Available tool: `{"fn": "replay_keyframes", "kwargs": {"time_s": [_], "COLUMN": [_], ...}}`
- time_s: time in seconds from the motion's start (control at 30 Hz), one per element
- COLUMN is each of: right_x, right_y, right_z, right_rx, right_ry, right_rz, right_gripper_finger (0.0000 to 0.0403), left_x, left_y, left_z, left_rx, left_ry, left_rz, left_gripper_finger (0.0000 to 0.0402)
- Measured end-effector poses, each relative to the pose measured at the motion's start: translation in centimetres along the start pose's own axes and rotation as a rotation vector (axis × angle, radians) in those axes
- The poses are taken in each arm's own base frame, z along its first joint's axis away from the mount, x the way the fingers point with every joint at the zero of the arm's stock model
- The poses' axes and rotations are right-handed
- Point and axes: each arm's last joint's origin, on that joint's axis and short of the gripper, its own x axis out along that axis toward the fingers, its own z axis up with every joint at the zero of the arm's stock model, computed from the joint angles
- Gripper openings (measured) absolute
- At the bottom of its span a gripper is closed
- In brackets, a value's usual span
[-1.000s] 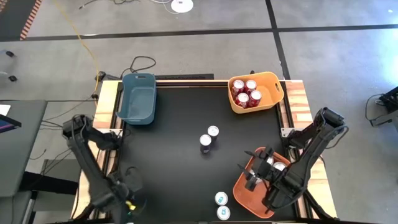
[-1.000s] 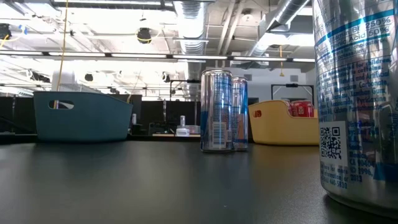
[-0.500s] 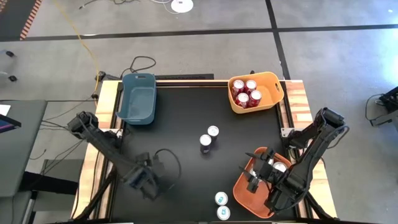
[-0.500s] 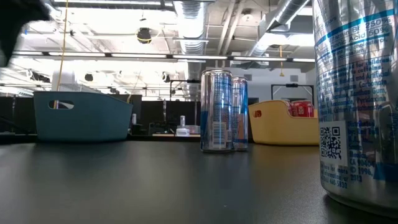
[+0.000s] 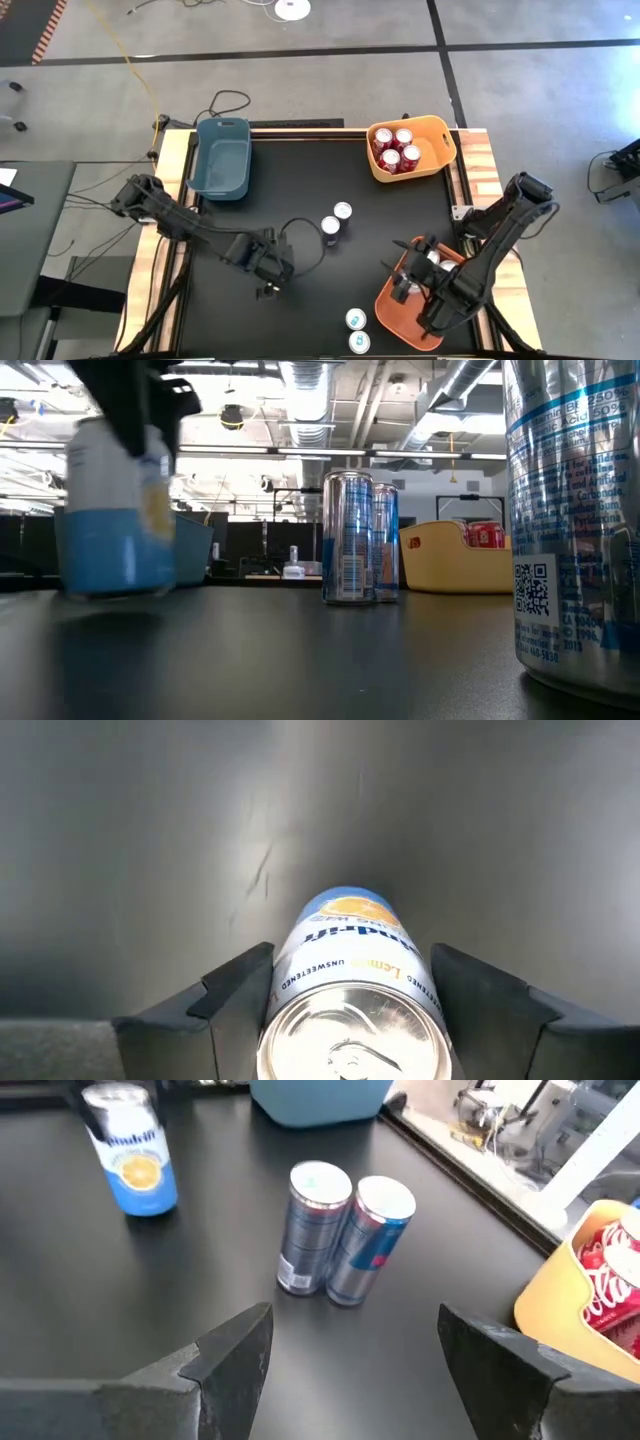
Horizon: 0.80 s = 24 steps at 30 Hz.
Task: Sort soda cans
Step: Put the white soda can into the orange bin
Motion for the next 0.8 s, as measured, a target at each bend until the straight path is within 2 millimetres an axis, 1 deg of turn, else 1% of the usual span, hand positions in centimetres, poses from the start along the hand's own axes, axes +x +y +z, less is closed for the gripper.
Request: {"fn": "replay_keyframes", "kwargs": {"time_s": [0.1,0.23,0.43,0.6,0.7,0.8], "right_x": [1.3,2.9,4.0,4.5,5.3,6.3], "right_y": [-0.2,0.0,0.6,1.0,1.6,2.0], "right_z": [0.6,1.5,2.5,3.5,4.4,5.3], "right_rx": [0.017,-0.004,-0.047,-0.074,-0.106,-0.122], "right_ry": [0.060,0.094,0.084,0.062,0.080,0.072], "right_rz": [-0.024,-0.016,0.032,0.088,0.185,0.272], "right_gripper_finger": [0.0301,0.0301,0.0301,0.0301,0.0301,0.0301], "left_x": [0.0,0.0,0.0,0.0,0.2,0.9], "left_y": [0.2,0.4,0.8,0.9,0.6,0.4], "left_z": [0.8,1.5,1.9,1.9,1.6,0.7], "left_rx": [0.013,0.051,0.076,0.066,0.054,0.043], "left_ry": [-0.048,-0.100,-0.113,-0.112,-0.106,-0.086], "left_rz": [-0.027,-0.047,-0.043,-0.040,-0.037,-0.003], "left_gripper_finger": [0.0261,0.0292,0.0334,0.0340,0.0340,0.0340]}}
